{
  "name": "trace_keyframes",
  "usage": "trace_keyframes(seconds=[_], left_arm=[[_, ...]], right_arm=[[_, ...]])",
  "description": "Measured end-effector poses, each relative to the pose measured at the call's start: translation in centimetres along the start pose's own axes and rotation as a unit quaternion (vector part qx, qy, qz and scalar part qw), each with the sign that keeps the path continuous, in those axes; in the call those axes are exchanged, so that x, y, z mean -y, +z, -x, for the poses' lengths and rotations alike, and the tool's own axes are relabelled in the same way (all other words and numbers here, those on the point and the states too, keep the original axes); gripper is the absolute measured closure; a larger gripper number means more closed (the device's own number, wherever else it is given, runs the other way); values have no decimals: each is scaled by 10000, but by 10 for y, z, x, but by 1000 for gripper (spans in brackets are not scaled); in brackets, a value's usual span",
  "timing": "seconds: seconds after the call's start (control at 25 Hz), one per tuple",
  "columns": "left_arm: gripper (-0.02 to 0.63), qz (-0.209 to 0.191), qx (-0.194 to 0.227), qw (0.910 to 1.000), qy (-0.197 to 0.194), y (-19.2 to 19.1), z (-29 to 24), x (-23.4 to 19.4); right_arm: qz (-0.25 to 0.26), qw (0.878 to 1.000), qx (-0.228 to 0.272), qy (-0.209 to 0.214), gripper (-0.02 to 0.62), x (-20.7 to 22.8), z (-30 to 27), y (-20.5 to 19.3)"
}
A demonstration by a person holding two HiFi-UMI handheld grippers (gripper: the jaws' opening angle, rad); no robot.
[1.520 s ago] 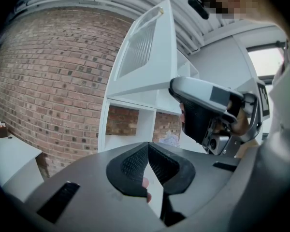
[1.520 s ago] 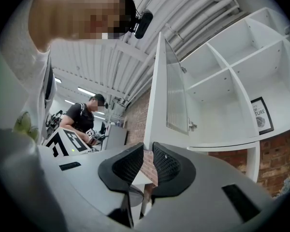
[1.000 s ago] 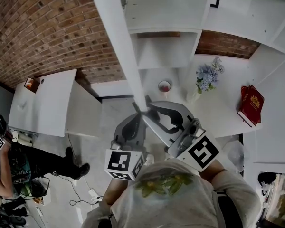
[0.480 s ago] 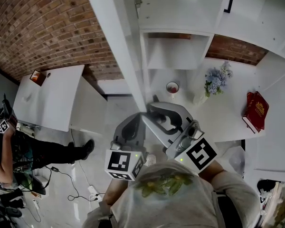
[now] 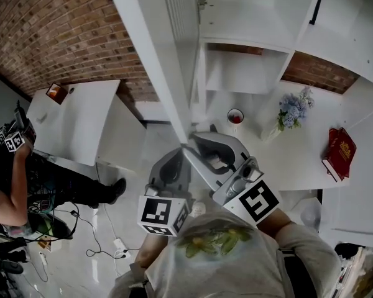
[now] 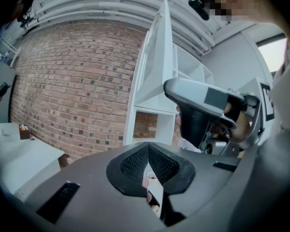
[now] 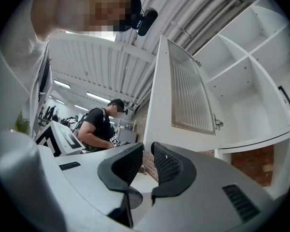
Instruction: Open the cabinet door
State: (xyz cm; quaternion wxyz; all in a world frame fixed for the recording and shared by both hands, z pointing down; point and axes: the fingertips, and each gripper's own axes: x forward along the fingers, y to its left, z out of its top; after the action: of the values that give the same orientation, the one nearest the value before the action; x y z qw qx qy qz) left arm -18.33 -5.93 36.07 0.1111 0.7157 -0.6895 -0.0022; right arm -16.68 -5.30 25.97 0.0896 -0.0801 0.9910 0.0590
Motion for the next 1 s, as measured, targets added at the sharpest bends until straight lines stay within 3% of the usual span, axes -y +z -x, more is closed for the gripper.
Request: trace_keyframes(seconds=[0.56, 1.0], left_arm=[[595, 105, 115, 9992, 369, 4, 23, -23], [595, 144, 84, 9994, 317, 0, 19, -21]], right_arm=[[-47, 9996, 284, -45, 525, -6, -9, 0], [-200, 9986, -393, -282, 548, 4, 7, -42]])
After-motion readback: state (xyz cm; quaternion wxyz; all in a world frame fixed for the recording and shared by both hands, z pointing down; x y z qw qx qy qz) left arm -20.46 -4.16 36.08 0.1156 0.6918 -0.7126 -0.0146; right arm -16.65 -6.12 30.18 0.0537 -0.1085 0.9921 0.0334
